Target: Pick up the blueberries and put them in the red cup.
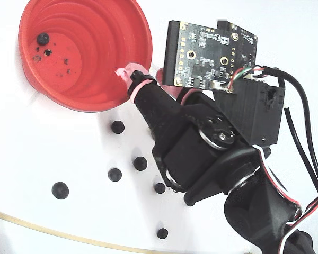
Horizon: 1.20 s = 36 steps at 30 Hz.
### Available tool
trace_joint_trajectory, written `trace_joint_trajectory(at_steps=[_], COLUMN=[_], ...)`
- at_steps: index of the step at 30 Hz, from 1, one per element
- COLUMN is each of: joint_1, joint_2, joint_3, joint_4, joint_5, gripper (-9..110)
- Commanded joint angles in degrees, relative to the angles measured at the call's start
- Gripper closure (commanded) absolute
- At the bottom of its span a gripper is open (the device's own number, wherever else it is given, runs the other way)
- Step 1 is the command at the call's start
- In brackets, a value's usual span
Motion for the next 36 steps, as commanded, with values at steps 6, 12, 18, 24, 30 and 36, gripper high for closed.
trace_joint_trajectory(at_steps=[6, 12, 18, 24, 30, 36], joint_1=[1.67, 3.34, 5.27, 7.12, 8.26, 9.67], joint_2=[10.28, 11.95, 12.04, 11.95, 10.81, 8.96], joint_3=[0.0, 2.2, 4.04, 5.62, 6.77, 7.47], joint_4=[1.32, 1.49, 1.49, 1.41, 0.0, -1.49], joint_5=[0.09, 0.18, 0.09, 0.53, 0.44, 0.26], gripper=[84, 84, 84, 84, 84, 84])
